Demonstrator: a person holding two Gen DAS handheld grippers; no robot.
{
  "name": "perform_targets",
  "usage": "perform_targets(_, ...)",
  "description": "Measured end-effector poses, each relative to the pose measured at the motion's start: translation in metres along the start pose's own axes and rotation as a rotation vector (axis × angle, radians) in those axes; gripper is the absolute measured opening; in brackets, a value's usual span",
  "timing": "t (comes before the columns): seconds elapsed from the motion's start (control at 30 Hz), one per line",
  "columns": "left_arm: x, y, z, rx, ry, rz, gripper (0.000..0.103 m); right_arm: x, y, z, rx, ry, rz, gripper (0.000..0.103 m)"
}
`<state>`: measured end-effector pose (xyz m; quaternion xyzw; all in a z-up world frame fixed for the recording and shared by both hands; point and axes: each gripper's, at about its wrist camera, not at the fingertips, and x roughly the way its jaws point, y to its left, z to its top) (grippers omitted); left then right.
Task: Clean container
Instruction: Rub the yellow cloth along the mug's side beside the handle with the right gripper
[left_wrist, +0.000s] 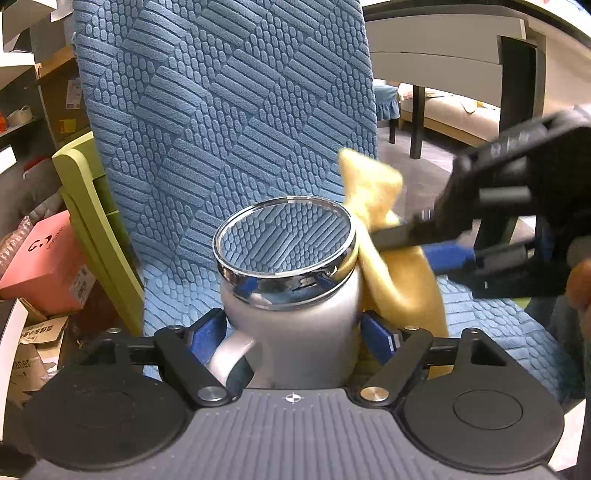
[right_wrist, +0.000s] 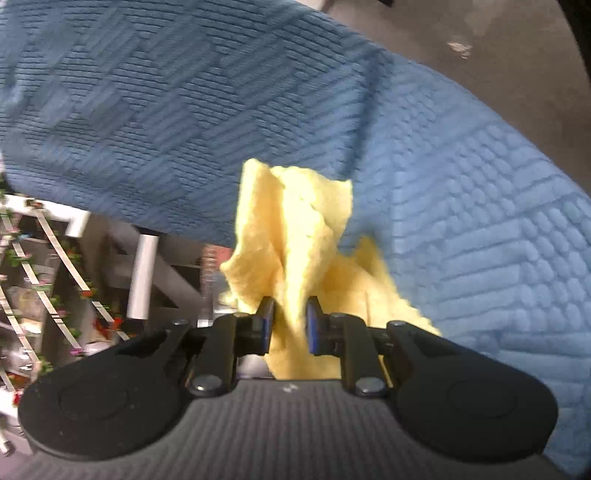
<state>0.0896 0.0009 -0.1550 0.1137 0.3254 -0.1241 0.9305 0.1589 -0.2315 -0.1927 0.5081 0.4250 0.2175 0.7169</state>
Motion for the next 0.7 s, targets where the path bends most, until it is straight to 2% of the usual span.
perform_targets(0.07, -0.002, 0.0, -0.001, 0.003, 0.0, -0.004, 0.083, -0.001, 0.0, -0.002, -0.01, -0.005, 0.002, 0.019)
perform_targets(0.2, -0.005, 0.001, -0.003, 0.007, -0.001, -0.013, 0.083, 0.003, -0.01, -0.003, 0.025, 0.018, -0.063, 0.019)
perform_targets(0.27, -0.007, 0.002, -0.004, 0.004, -0.004, -0.023, 0.083, 0.002, -0.01, -0.002, 0.026, 0.018, -0.067, 0.019)
perform_targets(0.4, -0.012, 0.002, -0.006, 0.009, -0.012, -0.042, 0.083, -0.003, -0.001, -0.004, 0.013, -0.003, -0.005, 0.019)
perform_targets(0.57, -0.019, 0.001, -0.009, 0.026, -0.022, -0.06, 0.083, 0.0, -0.007, -0.007, 0.015, 0.021, -0.07, 0.019)
perform_targets(0.7, -0.023, 0.004, -0.01, 0.008, -0.032, -0.065, 0.075, -0.006, -0.005, -0.009, 0.047, 0.016, -0.032, 0.019)
